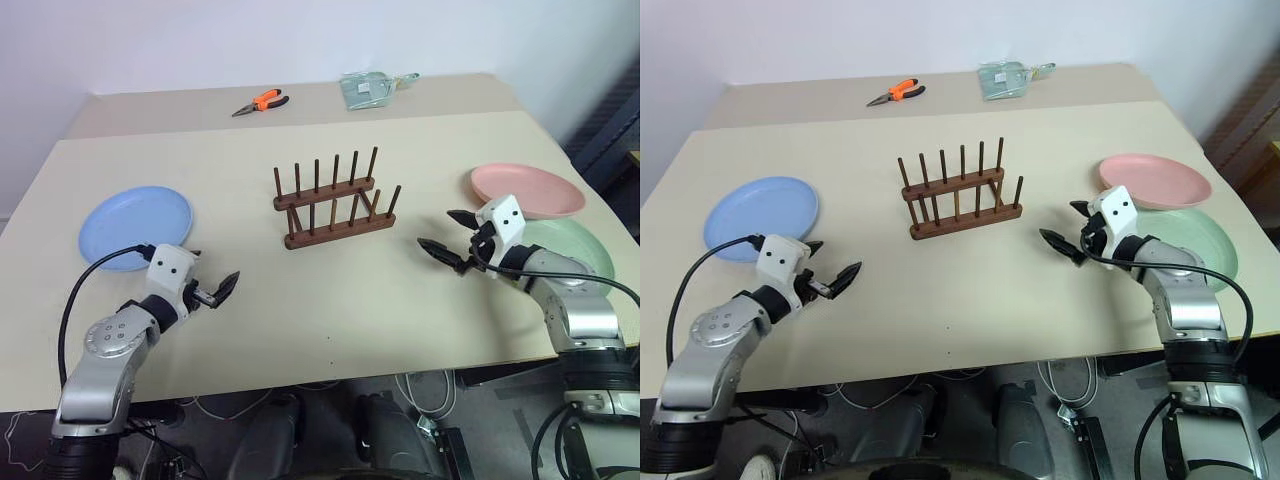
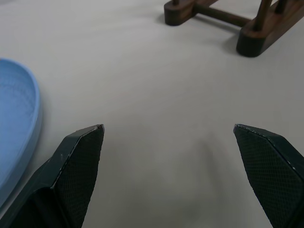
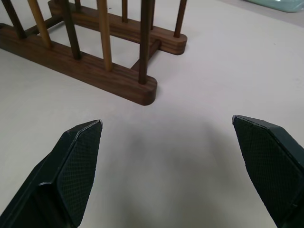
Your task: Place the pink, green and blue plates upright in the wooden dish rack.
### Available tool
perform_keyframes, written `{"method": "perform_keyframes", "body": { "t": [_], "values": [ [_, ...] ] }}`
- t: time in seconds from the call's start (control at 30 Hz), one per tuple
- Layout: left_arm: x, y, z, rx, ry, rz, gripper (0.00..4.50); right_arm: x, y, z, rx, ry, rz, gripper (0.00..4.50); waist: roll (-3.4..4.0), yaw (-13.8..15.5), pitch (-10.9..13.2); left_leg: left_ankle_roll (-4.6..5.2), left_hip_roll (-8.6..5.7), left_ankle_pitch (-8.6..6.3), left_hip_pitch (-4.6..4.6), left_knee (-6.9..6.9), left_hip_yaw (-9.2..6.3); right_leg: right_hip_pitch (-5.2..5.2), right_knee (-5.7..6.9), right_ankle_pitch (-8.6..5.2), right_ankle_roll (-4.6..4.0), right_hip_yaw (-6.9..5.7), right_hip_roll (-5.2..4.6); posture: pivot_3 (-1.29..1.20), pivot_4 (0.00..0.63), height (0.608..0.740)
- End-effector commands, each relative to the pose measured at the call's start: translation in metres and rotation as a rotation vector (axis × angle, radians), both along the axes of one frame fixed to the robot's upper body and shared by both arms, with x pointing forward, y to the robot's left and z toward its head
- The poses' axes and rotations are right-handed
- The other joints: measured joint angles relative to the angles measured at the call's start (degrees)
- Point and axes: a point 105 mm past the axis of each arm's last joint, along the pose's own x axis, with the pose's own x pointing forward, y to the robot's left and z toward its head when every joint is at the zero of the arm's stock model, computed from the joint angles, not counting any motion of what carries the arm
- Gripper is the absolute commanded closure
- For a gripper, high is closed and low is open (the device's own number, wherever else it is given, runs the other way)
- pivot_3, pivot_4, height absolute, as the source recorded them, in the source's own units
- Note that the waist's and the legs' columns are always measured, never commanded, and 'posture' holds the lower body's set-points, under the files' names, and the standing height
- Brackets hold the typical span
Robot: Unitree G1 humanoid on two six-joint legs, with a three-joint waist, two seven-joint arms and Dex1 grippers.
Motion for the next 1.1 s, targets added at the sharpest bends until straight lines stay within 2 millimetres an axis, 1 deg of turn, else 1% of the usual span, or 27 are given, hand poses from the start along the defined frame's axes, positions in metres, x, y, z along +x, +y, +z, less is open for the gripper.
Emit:
{"method": "perform_keyframes", "body": {
  "t": [0.03, 0.23, 0.4, 0.47, 0.53, 0.6, 0.7, 0.73, 0.8, 0.9, 0.97, 1.03, 1.07, 1.1],
  "values": [
    [-0.002, -0.007, 0.005, 0.000, -0.028, -0.016, 0.00, 0.004, 0.007, 0.016, -0.010, -0.068, 0.017, 0.04, 0.00, 0.0, 0.0, 0.00, 0.00, 0.00, 0.00, 0.00, 0.00, 0.00, 0.00, 0.00, 0.00, 0.00, 0.00, 0.00, 0.150, 0.729],
    [0.002, -0.013, 0.005, -0.013, -0.038, -0.027, 0.00, 0.009, 0.012, 0.018, -0.020, -0.075, 0.037, 0.04, 0.00, 0.0, 0.0, 0.00, 0.00, 0.00, 0.00, 0.00, 0.00, 0.00, 0.00, 0.00, 0.00, -0.01, 0.00, 0.00, 0.150, 0.729],
    [0.007, -0.029, -0.005, 0.032, 0.008, -0.148, 0.00, 0.003, 0.030, 0.012, -0.020, -0.041, 0.104, 0.04, -0.01, 0.1, 0.0, 0.00, 0.00, 0.00, 0.00, 0.01, 0.00, 0.01, 0.00, 0.00, 0.00, -0.03, 0.00, 0.00, 0.150, 0.729],
    [0.015, -0.042, -0.011, 0.052, 0.031, -0.225, 0.00, -0.002, 0.039, 0.009, -0.014, -0.042, 0.111, 0.04, 0.00, 0.1, 0.0, 0.00, -0.01, 0.00, 0.00, 0.01, 0.00, 0.01, -0.01, 0.00, 0.00, -0.03, 0.00, 0.00, 0.150, 0.729],
    [0.028, -0.053, -0.015, 0.066, 0.041, -0.282, 0.00, -0.006, 0.045, 0.005, -0.010, -0.045, 0.102, 0.04, 0.00, 0.3, 0.0, 0.00, -0.02, 0.00, -0.02, 0.02, -0.01, 0.01, 0.00, 0.00, 0.00, -0.04, -0.01, 0.00, 0.150, 0.729],
    [0.039, -0.058, -0.016, 0.073, 0.040, -0.306, 0.00, -0.009, 0.047, 0.003, -0.008, -0.049, 0.088, 0.04, 0.00, 0.1, 0.0, 0.00, -0.04, 0.00, -0.02, 0.06, -0.02, 0.01, 0.00, 0.01, 0.03, -0.06, -0.01, 0.00, 0.150, 0.729],
    [0.065, -0.081, -0.015, 0.045, 0.051, -0.389, 0.00, -0.019, 0.047, -0.003, -0.009, -0.060, 0.045, 0.04, 0.01, 0.4, 0.0, 0.01, -0.06, 0.00, -0.02, 0.05, -0.03, 0.00, 0.00, 0.09, 0.17, -0.06, -0.02, 0.00, 0.150, 0.729],
    [0.071, -0.088, -0.016, 0.045, 0.060, -0.418, 0.00, -0.022, 0.047, -0.003, -0.006, -0.063, 0.034, 0.04, 0.00, 0.7, 0.0, 0.01, -0.07, 0.01, -0.02, 0.08, -0.07, 0.02, 0.02, 0.10, 0.18, -0.10, -0.02, 0.00, 0.150, 0.729],
    [0.079, -0.102, -0.021, 0.050, 0.089, -0.473, 0.00, -0.028, 0.046, -0.003, -0.006, -0.074, 0.010, 0.04, 0.01, 0.5, 0.0, 0.00, -0.08, 0.01, -0.03, 0.10, -0.08, 0.02, 0.01, 0.11, 0.19, -0.12, -0.01, 0.00, 0.150, 0.729],
    [0.087, -0.117, -0.031, 0.075, 0.129, -0.526, 0.00, -0.033, 0.041, -0.002, -0.009, -0.082, -0.031, 0.04, 0.01, 0.1, 0.0, 0.02, -0.11, 0.00, -0.03, 0.08, -0.06, 0.02, 0.01, 0.10, 0.21, -0.12, -0.04, 0.00, 0.150, 0.729],
    [0.089, -0.123, -0.033, 0.069, 0.138, -0.551, 0.55, -0.036, 0.039, -0.003, -0.014, -0.083, -0.046, 0.00, 0.02, 0.1, 0.0, 0.02, -0.10, 0.00, -0.03, 0.09, -0.06, 0.03, 0.02, 0.11, 0.22, -0.12, -0.03, 0.00, 0.150, 0.729],
    [0.088, -0.125, -0.036, 0.068, 0.140, -0.569, 1.22, -0.038, 0.037, -0.003, -0.018, -0.085, -0.054, 0.00, 0.02, 0.1, -0.1, 0.02, -0.10, 0.00, -0.02, 0.09, -0.06, 0.04, 0.02, 0.10, 0.23, -0.12, -0.04, 0.00, 0.150, 0.729],
    [0.087, -0.126, -0.037, 0.071, 0.141, -0.579, 1.89, -0.038, 0.036, -0.003, -0.020, -0.086, -0.059, 0.00, 0.02, 0.1, -0.1, 0.02, -0.10, 0.00, -0.02, 0.09, -0.06, 0.04, 0.02, 0.10, 0.23, -0.12, -0.04, 0.00, 0.150, 0.729],
    [0.086, -0.127, -0.038, 0.073, 0.141, -0.586, 2.38, -0.038, 0.035, -0.003, -0.023, -0.086, -0.062, 0.00, 0.02, 0.1, -0.1, 0.02, -0.10, 0.00, -0.02, 0.10, -0.06, 0.04, 0.02, 0.11, 0.23, -0.11, -0.04, 0.00, 0.150, 0.729]
  ]
}}
